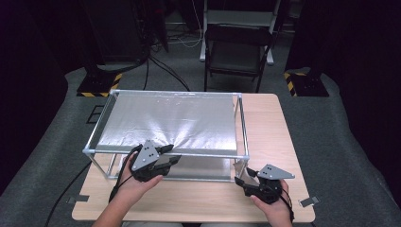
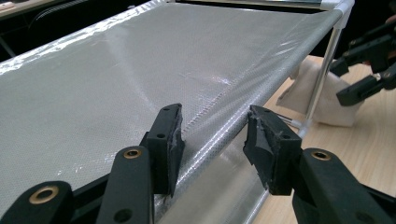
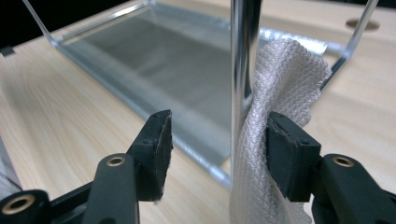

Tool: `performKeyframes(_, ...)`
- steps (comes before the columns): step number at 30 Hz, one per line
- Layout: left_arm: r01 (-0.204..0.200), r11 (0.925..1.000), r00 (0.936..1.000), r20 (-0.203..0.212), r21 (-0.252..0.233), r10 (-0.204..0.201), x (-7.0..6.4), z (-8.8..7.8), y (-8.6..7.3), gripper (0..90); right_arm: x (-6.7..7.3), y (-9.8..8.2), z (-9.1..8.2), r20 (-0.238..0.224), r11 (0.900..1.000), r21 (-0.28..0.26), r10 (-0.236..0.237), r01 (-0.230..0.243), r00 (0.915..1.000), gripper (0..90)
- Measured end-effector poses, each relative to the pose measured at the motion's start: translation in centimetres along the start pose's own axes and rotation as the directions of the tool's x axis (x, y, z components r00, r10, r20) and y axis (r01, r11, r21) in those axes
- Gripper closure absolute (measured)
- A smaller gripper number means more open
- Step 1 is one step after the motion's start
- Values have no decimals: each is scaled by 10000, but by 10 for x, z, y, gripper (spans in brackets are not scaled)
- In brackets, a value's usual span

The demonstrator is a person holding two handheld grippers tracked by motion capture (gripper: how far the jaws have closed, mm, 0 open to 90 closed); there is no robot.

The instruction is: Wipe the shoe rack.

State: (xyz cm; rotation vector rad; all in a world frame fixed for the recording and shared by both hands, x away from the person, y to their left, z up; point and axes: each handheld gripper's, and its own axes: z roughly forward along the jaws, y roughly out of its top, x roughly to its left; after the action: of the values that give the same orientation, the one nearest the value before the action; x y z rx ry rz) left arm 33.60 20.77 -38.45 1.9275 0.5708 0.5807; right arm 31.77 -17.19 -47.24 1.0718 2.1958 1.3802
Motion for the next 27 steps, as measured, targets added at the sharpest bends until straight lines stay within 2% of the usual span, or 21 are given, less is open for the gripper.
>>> performKeyframes(4,-2,10000,10000,-3,-6,2,0,0,0,552,-1,-12,7,-8,9992,295,282,-281,9996,442)
performKeyframes(6,-5,10000,10000,0,-3,5,0,0,0,552,-1,-13,7,-30,9990,249,373,-372,9993,443)
performKeyframes(11,-15,10000,10000,6,-4,15,0,0,0,552,1,1,-5,-104,9985,-481,263,-267,9996,440)
performKeyframes(14,-5,10000,10000,22,-39,5,0,0,0,552,2,11,-11,-434,9955,-936,124,-164,9990,440)
performKeyframes(16,-4,10000,10000,8,-35,4,0,0,0,552,3,12,-9,-269,9975,-710,-73,54,9996,449)
performKeyframes(19,-20,10000,10000,-5,-17,20,0,0,0,552,1,7,-4,-169,9987,-502,-44,35,9998,451)
performKeyframes(22,-20,10000,10000,12,-31,20,0,0,0,552,-3,1,-6,-152,9984,-497,265,-272,9995,445)
performKeyframes(25,-18,10000,10000,-3,-29,18,0,0,-1,552,-9,-7,-9,277,9994,-214,268,-262,9993,435)
performKeyframes(27,-15,10000,10000,-8,-37,15,0,0,-1,552,-14,-14,-11,422,9990,7,445,-445,9981,434)
